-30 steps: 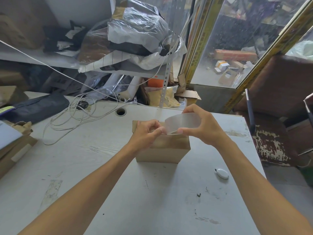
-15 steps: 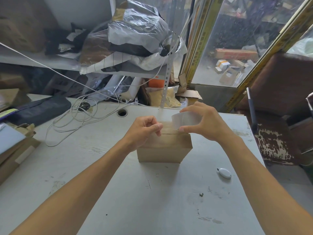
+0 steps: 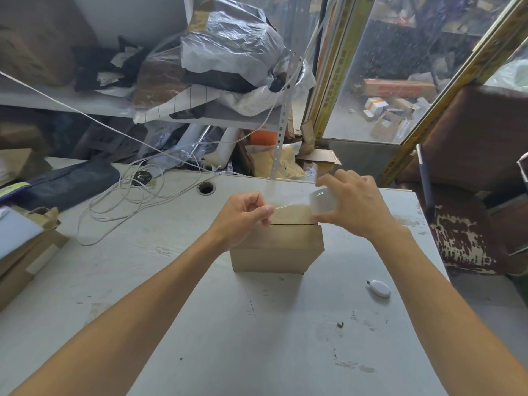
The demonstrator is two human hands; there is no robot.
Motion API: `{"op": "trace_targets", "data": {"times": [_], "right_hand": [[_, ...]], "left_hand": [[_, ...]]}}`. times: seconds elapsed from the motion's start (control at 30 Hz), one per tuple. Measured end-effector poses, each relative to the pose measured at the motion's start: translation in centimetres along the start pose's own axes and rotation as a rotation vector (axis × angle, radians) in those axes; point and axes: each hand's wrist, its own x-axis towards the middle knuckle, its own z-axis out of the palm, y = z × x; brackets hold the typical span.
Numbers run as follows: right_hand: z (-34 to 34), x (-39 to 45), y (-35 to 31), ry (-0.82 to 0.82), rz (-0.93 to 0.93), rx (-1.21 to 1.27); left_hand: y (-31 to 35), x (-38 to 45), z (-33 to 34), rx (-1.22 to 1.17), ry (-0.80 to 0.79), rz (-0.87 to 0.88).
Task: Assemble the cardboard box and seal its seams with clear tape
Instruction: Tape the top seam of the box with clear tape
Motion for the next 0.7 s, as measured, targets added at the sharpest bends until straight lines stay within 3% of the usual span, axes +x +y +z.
{"op": "trace_targets", "data": {"times": [0.43, 0.7], "right_hand": [[0.7, -1.6, 3.2, 0.024, 0.020, 0.495], [0.9, -2.9, 4.4, 0.040, -0.024, 0.442]], "left_hand": [[-0.7, 0.5, -0.3, 0.028, 0.041, -0.045], [-0.9, 0.3, 1.0, 0.168, 0.078, -0.006]]}}
